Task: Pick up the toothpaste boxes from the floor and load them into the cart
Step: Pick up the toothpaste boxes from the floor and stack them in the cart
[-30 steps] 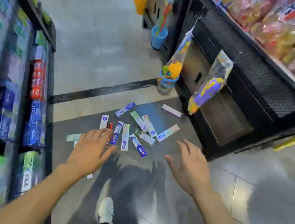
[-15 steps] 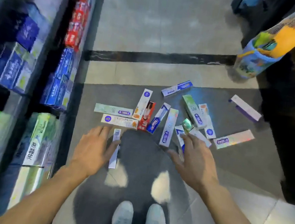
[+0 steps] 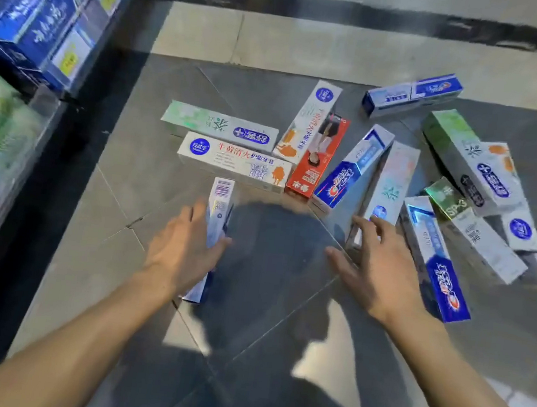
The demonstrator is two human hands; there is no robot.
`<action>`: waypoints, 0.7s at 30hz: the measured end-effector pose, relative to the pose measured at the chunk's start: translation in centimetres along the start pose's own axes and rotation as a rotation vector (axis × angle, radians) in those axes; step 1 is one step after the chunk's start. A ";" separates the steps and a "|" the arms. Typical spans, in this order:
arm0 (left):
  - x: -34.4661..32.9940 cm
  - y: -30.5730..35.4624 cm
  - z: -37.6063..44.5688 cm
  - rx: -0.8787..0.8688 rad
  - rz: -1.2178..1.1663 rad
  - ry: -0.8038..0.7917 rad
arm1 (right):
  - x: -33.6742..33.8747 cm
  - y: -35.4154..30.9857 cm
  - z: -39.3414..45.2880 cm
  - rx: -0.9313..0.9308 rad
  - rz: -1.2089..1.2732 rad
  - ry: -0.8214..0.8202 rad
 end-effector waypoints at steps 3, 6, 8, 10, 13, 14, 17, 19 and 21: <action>-2.1 -0.6 0.1 0.028 -0.067 0.006 | -1.1 0.6 0.5 0.009 -0.012 0.017; -3.2 -1.1 0.1 0.019 -0.145 0.014 | -1.4 1.7 0.8 -0.048 0.032 0.041; -3.3 -1.4 0.4 0.039 -0.232 0.006 | -1.4 2.5 1.2 -0.112 0.070 0.069; -2.8 -1.2 0.5 0.056 -0.330 0.013 | -1.4 3.5 1.4 -0.200 0.133 0.097; -1.9 -0.6 -0.3 0.134 -0.522 0.026 | -1.9 4.8 1.9 -0.314 0.202 0.139; -1.8 -0.3 -0.6 0.135 -0.588 0.038 | -2.2 5.2 2.1 -0.352 0.218 0.146; -1.9 1.1 -1.3 0.126 -0.744 0.032 | -3.0 5.7 3.0 -0.435 0.268 0.176; -1.9 2.3 -1.1 0.136 -0.818 -0.008 | -3.4 5.7 3.8 -0.478 0.294 0.202; -1.7 3.5 -0.4 0.137 -0.847 -0.021 | -3.9 5.8 4.6 -0.519 0.340 0.223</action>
Point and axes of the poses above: each hand's wrist, its own z-axis towards the middle knuckle, its own x-axis out of the back of the hand, y = z × x, the point moved 7 cm from there along z, towards the middle knuckle, and after that the axes turned 11 degrees about y, right-handed, at the moved point
